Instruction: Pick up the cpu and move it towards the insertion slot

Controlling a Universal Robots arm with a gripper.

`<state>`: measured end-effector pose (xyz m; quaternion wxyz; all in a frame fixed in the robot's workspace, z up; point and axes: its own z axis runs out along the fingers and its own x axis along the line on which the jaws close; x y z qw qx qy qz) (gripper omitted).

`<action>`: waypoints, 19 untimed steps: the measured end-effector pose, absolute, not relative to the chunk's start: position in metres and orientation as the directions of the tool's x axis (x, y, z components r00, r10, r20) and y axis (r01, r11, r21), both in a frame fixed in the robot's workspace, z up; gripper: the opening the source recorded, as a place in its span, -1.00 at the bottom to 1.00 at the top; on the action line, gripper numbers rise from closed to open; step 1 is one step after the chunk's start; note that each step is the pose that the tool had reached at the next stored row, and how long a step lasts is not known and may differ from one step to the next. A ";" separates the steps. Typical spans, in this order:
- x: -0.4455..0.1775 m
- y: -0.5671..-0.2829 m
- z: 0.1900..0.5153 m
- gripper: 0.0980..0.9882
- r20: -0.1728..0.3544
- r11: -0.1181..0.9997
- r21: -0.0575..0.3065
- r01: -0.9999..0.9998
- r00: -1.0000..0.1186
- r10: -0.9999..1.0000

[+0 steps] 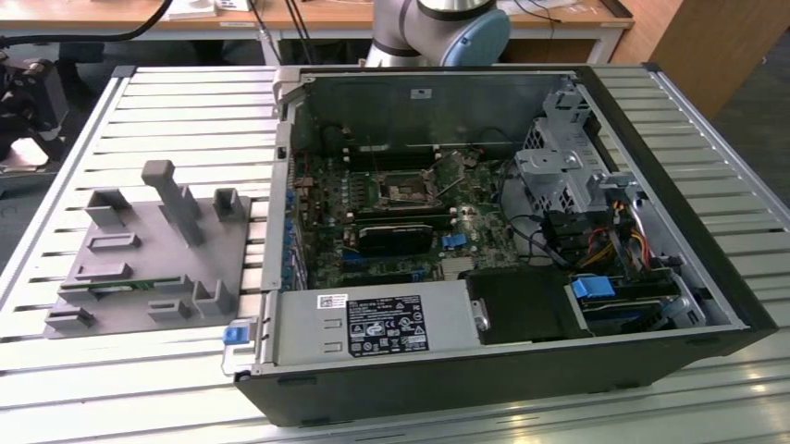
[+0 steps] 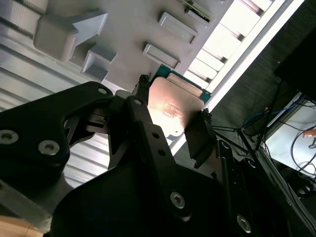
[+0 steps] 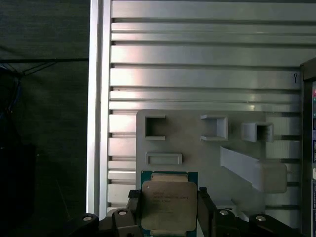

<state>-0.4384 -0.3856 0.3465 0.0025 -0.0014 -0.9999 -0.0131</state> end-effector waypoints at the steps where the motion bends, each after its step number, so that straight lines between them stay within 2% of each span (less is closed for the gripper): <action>1: -0.438 -0.386 0.347 0.00 0.005 1.000 0.026 0.003 -1.000 0.003; 19: -0.438 -0.386 0.356 0.00 0.005 1.000 0.028 0.003 -1.000 0.003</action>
